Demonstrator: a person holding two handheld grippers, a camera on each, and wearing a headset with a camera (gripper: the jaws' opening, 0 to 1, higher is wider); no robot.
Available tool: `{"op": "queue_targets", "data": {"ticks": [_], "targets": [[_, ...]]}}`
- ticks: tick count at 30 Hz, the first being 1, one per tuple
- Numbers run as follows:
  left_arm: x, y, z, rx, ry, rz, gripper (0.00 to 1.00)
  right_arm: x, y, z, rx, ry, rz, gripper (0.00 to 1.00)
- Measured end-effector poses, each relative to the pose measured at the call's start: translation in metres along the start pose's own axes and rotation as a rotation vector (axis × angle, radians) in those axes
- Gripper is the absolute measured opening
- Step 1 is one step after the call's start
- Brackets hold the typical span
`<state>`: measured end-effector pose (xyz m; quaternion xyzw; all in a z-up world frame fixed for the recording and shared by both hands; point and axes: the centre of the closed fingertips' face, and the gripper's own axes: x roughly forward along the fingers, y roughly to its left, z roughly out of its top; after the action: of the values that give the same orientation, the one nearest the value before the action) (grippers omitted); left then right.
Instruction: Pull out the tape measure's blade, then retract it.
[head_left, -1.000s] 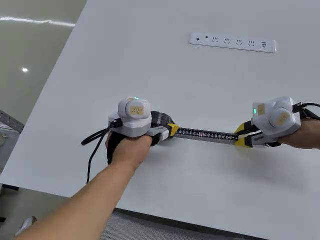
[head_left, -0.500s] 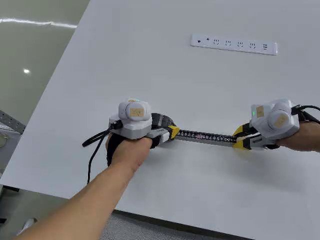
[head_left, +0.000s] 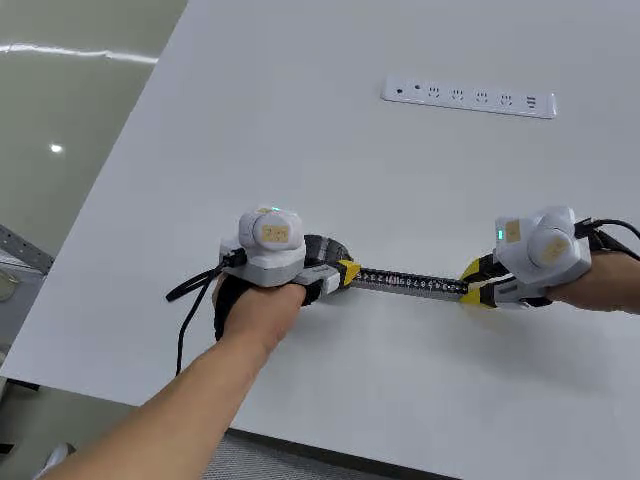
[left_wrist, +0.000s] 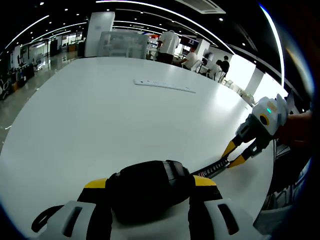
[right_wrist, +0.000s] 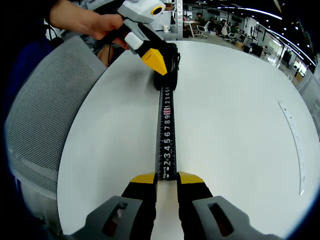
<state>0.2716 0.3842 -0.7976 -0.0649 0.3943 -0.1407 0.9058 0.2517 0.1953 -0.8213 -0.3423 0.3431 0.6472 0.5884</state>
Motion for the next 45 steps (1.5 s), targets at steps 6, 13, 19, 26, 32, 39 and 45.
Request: {"op": "queue_targets", "data": {"ticks": [6,13,19,26,32,39,45], "targets": [[0.000,0.000,0.000,0.002,0.000,0.000,0.58,0.003,-0.001,0.002,0.001,0.001,0.003,0.11],[0.000,0.000,0.000,-0.001,0.000,-0.001,0.58,0.005,-0.002,0.008,-0.001,0.003,0.005,0.11],[0.000,0.001,0.000,0.000,0.001,-0.003,0.58,0.008,-0.002,0.013,-0.001,-0.001,0.007,0.11],[0.000,0.001,0.000,0.002,0.001,-0.004,0.58,0.010,-0.002,0.018,0.001,-0.003,0.008,0.11],[0.000,0.002,0.000,0.001,0.001,-0.005,0.58,0.012,-0.003,0.021,0.005,-0.007,0.010,0.11],[0.000,0.002,0.001,0.004,0.002,-0.004,0.58,0.014,-0.003,0.025,0.003,-0.010,0.009,0.11],[0.000,0.003,0.001,0.002,0.002,-0.006,0.58,0.016,-0.002,0.027,0.002,-0.012,0.009,0.11]]}}
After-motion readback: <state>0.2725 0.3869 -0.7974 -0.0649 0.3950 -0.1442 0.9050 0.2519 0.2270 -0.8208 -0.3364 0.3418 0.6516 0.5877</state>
